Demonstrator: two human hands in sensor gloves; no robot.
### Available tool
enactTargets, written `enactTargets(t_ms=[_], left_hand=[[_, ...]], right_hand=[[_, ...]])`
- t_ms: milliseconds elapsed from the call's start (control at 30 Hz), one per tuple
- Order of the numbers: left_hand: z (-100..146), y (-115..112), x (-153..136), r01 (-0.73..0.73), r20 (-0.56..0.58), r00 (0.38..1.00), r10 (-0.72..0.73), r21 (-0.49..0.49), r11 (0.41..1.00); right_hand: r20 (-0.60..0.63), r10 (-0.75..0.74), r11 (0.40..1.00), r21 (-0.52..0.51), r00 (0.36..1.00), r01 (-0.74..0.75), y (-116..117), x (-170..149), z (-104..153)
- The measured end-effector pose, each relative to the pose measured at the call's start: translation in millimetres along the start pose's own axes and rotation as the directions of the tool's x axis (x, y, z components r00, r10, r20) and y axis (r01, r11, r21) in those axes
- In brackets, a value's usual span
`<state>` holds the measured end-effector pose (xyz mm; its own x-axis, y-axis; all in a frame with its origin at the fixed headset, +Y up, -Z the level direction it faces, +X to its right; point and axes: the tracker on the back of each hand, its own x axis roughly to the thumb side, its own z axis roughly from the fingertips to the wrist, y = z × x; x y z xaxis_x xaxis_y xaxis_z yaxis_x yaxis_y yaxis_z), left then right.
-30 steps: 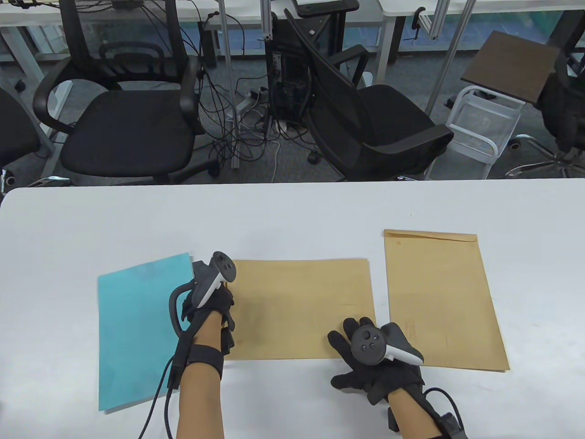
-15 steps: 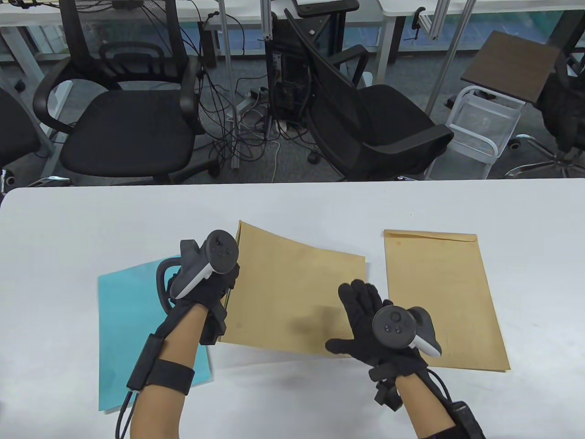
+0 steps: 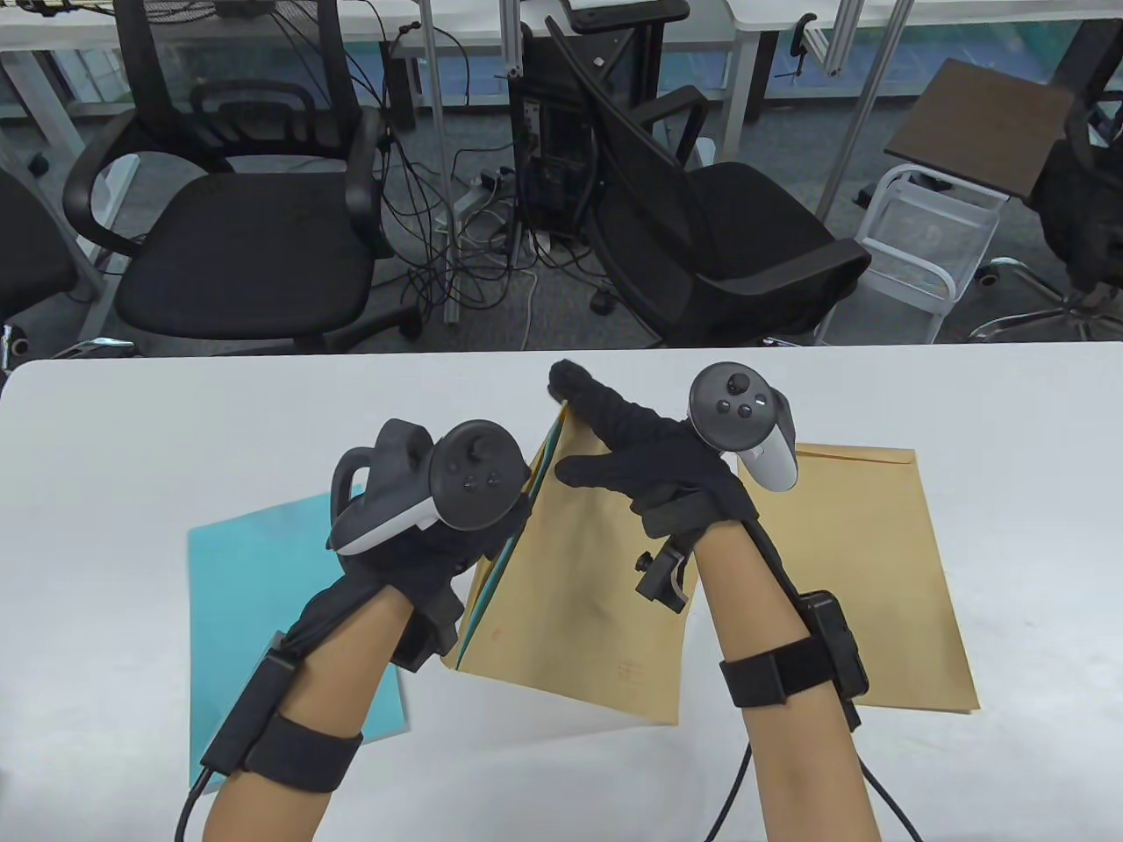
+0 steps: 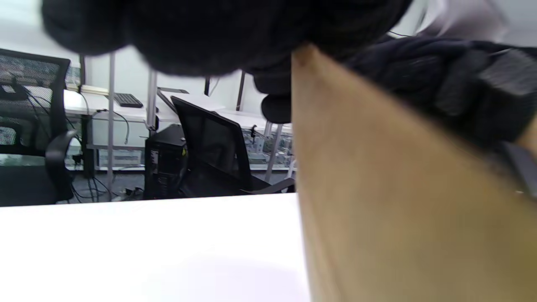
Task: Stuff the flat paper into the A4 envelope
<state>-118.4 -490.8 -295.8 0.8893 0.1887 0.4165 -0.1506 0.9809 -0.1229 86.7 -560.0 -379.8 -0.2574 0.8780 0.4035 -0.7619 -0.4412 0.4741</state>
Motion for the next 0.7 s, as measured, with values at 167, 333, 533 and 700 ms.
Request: enactTargets(t_ms=[167, 333, 533, 700], left_hand=[[7, 6, -9, 0.014, -0.013, 1.0, -0.013, 0.035, 0.999], [21, 10, -26, 0.005, -0.053, 0.999, 0.002, 0.126, 0.992], [37, 1, -55, -0.072, -0.064, 0.993, 0.095, 0.288, 0.955], [28, -21, -61, -0.463, 0.143, 0.885, 0.443, 0.36, 0.81]], right_hand=[[0.04, -0.058, 0.995, -0.073, 0.997, 0.061, -3, -1, 8], [0.091, -0.041, 0.969, -0.241, 0.995, 0.062, -19, 8, 33], [0.172, -0.118, 0.89, -0.419, 0.978, 0.181, -45, 10, 77], [0.206, -0.192, 0.862, -0.432, 0.96, 0.265, -53, -2, 108]])
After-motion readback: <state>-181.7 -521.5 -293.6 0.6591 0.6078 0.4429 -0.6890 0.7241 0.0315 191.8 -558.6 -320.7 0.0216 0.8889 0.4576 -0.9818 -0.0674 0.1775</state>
